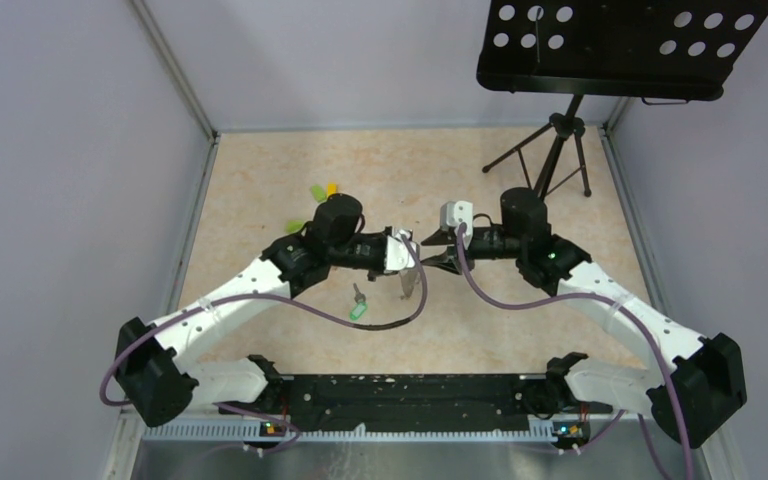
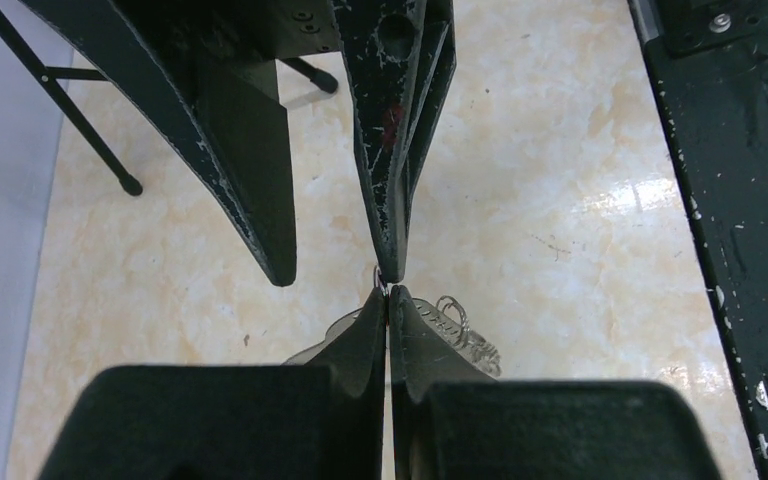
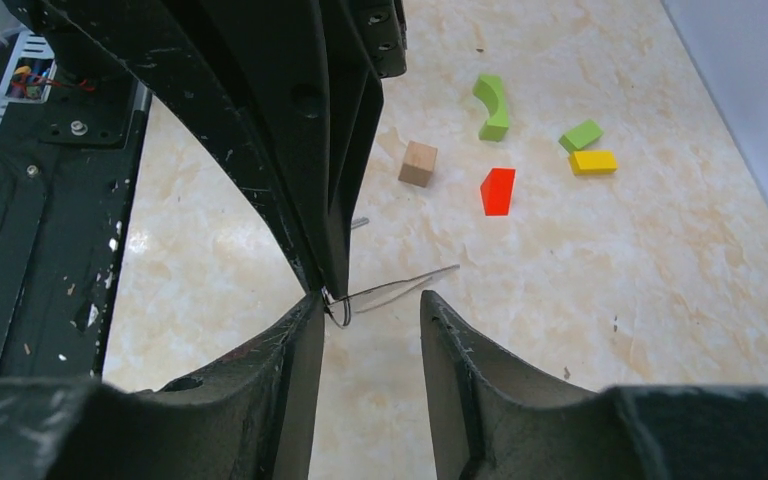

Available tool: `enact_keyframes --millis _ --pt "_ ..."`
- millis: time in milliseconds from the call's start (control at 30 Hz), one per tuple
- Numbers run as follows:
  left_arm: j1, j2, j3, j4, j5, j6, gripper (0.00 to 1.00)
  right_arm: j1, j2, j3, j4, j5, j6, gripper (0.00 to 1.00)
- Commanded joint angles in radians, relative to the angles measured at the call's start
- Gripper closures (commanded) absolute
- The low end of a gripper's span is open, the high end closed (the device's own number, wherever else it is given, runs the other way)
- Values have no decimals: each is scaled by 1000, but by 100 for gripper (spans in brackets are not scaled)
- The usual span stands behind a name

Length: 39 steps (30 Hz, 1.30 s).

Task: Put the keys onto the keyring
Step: Adjust the keyring.

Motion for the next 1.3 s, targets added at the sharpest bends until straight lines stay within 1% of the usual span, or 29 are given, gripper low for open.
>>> enact_keyframes --millis 0,67,167,300,400,500,600,733,933,1033,1267 --pt "-16 -37 33 7 -57 27 100 10 -5 5 15 -14 -50 60" --pt "-17 -43 26 26 -57 16 100 12 -1 3 13 -24 -54 60" --pt "-16 -47 16 40 -56 7 100 13 5 1 9 -33 -60 65" --pt "-15 -52 12 47 -55 -3 100 13 11 5 -5 -36 -67 67" --pt "-14 -64 7 57 -53 -25 100 13 9 10 -16 -32 -75 71" --pt "2 -87 -22 105 -38 -64 100 13 0 13 -23 -33 -77 74" --pt "46 -109 -66 180 18 -133 100 12 -14 15 -24 -38 -72 75" --pt "109 -110 -115 295 129 -254 100 11 -21 18 -17 -58 -51 76" --pt "162 -87 -183 459 258 -403 100 9 -30 17 -12 -68 -38 76" --pt "177 -77 -205 514 309 -450 100 6 -32 14 -5 -60 -33 76" --pt "183 -56 -239 599 367 -511 100 4 -26 12 15 -67 -9 76"
